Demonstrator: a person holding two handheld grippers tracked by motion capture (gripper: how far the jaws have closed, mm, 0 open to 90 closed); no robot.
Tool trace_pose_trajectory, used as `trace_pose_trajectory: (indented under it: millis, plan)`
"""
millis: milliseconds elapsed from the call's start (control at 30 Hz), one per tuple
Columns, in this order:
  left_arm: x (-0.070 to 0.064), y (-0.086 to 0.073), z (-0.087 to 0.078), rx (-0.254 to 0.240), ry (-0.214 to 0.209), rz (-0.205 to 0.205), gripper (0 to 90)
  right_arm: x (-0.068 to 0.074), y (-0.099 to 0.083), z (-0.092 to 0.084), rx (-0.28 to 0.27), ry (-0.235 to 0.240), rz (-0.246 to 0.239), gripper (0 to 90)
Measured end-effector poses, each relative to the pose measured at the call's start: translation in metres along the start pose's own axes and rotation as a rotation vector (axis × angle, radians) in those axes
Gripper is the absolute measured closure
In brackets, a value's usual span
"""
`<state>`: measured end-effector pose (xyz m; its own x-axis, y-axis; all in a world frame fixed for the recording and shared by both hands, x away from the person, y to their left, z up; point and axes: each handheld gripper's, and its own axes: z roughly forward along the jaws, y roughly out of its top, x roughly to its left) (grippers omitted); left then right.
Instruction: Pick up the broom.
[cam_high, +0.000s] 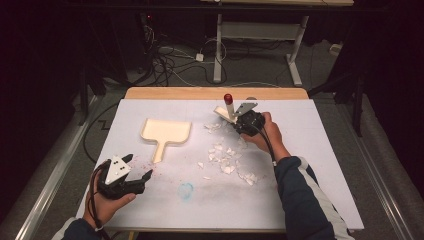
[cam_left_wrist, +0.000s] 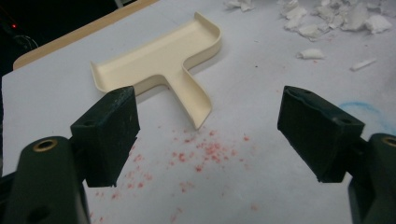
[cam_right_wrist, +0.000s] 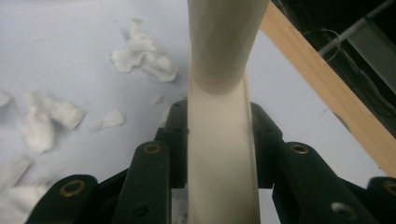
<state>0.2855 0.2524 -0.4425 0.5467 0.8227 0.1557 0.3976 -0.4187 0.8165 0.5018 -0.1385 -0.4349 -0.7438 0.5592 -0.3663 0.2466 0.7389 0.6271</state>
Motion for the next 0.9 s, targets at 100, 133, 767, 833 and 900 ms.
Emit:
trace_pose_trajectory:
  millis: [100, 133, 767, 833, 900]
  plan:
    - [-0.002, -0.007, -0.004, 0.009, -0.002, -0.002, 19.8, 0.004, -0.008, -0.006, -0.018, 0.012, -0.014, 67.4]
    - [-0.003, -0.009, -0.006, 0.008, -0.003, -0.004, 19.8, 0.005, -0.010, -0.007, -0.028, 0.016, -0.014, 67.4]
    - [-0.011, -0.015, -0.009, 0.033, -0.018, 0.017, 19.6, 0.037, -0.044, -0.061, -0.131, 0.154, -0.102, 67.5]
    - [-0.011, -0.014, -0.009, 0.030, -0.018, 0.016, 19.6, 0.037, -0.044, -0.067, -0.135, 0.145, -0.106, 67.6]
    - [-0.011, -0.014, -0.009, 0.030, -0.017, 0.019, 19.6, 0.036, -0.042, -0.071, -0.135, 0.133, -0.109, 67.6]
